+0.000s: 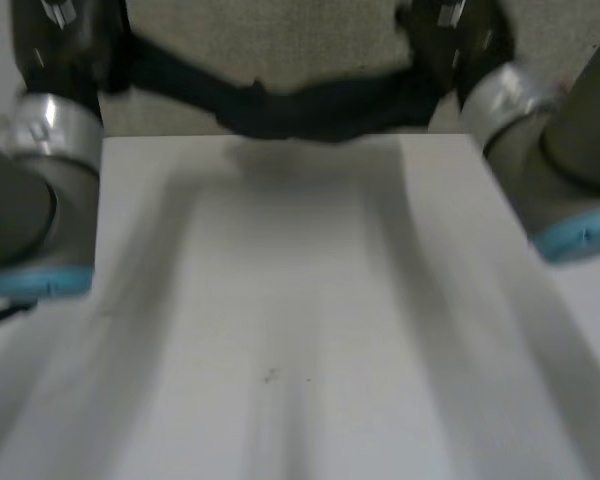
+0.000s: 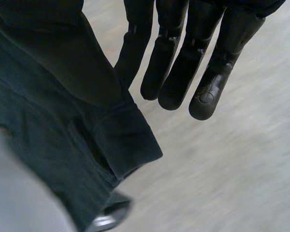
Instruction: Fold the shorts.
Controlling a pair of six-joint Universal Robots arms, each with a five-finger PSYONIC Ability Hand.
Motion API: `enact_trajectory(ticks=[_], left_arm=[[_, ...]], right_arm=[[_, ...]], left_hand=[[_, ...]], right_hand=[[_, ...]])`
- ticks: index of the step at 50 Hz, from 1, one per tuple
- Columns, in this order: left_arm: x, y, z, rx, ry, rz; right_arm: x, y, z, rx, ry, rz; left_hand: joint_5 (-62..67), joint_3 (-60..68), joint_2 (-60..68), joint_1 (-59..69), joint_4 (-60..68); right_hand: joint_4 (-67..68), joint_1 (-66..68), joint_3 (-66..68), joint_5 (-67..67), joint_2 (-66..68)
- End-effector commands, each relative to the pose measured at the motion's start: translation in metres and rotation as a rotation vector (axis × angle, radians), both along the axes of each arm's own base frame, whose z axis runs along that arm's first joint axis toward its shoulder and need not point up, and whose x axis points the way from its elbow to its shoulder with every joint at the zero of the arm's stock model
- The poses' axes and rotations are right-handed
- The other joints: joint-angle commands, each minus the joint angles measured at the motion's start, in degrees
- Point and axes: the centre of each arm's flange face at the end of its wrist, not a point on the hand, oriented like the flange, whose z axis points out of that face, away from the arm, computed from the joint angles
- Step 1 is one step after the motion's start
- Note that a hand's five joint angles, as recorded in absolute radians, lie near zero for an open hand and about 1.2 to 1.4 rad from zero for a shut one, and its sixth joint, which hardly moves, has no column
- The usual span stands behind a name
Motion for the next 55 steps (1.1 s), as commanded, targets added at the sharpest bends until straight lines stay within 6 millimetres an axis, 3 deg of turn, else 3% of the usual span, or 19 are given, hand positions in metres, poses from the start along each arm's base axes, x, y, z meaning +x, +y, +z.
enact_trajectory(ticks=[1,2,3,6,10,13,17,19,22,26,34,38,41,49,55], left_arm=[[0.012,0.025,-0.093,0.306,-0.129,0.000],[0.012,0.027,-0.103,0.338,-0.146,-0.002],[0.012,0.033,-0.124,0.403,-0.184,-0.009],[0.013,0.040,-0.149,0.492,-0.227,-0.017],[0.011,0.050,-0.157,0.550,-0.255,-0.032],[0.014,0.052,-0.146,0.547,-0.250,-0.028],[0.017,0.055,-0.123,0.498,-0.223,-0.026],[0.016,0.059,-0.112,0.467,-0.212,-0.032],[0.015,0.063,-0.097,0.425,-0.194,-0.039],[0.013,0.068,-0.070,0.345,-0.162,-0.053],[-0.009,0.088,-0.016,0.205,-0.106,-0.138],[-0.017,0.093,-0.002,0.171,-0.092,-0.166],[-0.019,0.095,0.003,0.161,-0.087,-0.175],[-0.025,0.101,0.005,0.154,-0.084,-0.195],[-0.024,0.100,0.007,0.150,-0.082,-0.190]], right_arm=[[-0.010,0.031,-0.109,0.331,0.168,0.083],[-0.013,0.037,-0.131,0.394,0.201,0.088],[-0.014,0.039,-0.143,0.429,0.216,0.087],[-0.019,0.049,-0.173,0.520,0.254,0.095],[-0.026,0.052,-0.183,0.565,0.250,0.079],[-0.034,0.048,-0.184,0.591,0.224,0.053],[-0.045,0.044,-0.174,0.637,0.112,0.009],[-0.051,0.043,-0.165,0.665,0.033,-0.010],[-0.057,0.047,-0.166,0.717,-0.034,-0.027],[-0.058,0.053,-0.173,0.755,-0.082,-0.032],[-0.046,0.060,-0.171,0.793,-0.213,0.000],[-0.032,0.068,-0.179,0.856,-0.294,0.037],[-0.021,0.068,-0.193,0.859,-0.326,0.050],[-0.010,0.048,-0.210,0.838,-0.436,-0.008],[-0.005,0.052,-0.218,0.903,-0.475,-0.011]], left_hand=[[13.82,11.75,11.45,16.68,11.07],[13.82,11.75,11.45,16.68,11.07],[13.82,11.75,11.45,16.68,11.07],[13.82,11.75,11.45,16.68,11.07],[13.82,11.75,11.45,16.68,11.07],[13.82,11.75,11.45,16.68,11.07],[13.82,11.75,11.45,16.68,11.07],[13.82,11.75,11.45,16.68,11.07],[13.82,11.75,11.45,16.68,11.07],[13.82,11.75,11.45,16.68,11.07],[13.82,11.75,11.45,16.68,11.07],[13.82,11.75,11.45,16.68,11.07],[13.82,11.75,11.45,16.68,11.07],[13.82,11.75,11.45,16.68,11.07],[13.82,11.75,11.45,16.68,11.07]], right_hand=[[11.64,23.33,12.25,13.37,12.39],[11.64,23.33,12.25,13.37,12.39],[11.64,23.33,12.25,13.37,12.39],[11.64,23.33,12.25,13.37,12.39],[11.64,23.33,12.25,13.37,12.39],[11.64,23.33,12.25,13.37,12.39],[-14.80,-3.12,-14.20,-13.08,-14.06],[-34.66,-22.97,-34.05,-32.93,-33.91],[-48.30,-36.62,-47.70,-46.57,-47.56],[-57.05,-45.37,-56.44,-55.32,-56.30],[-58.36,-46.67,-57.75,-56.63,-57.61],[-58.36,-46.67,-57.75,-56.63,-57.61],[-58.36,-46.67,-57.75,-56.63,-57.61],[-57.61,-45.92,-57.00,-55.88,-56.86],[-56.42,-44.74,-55.82,-54.69,-55.68]])
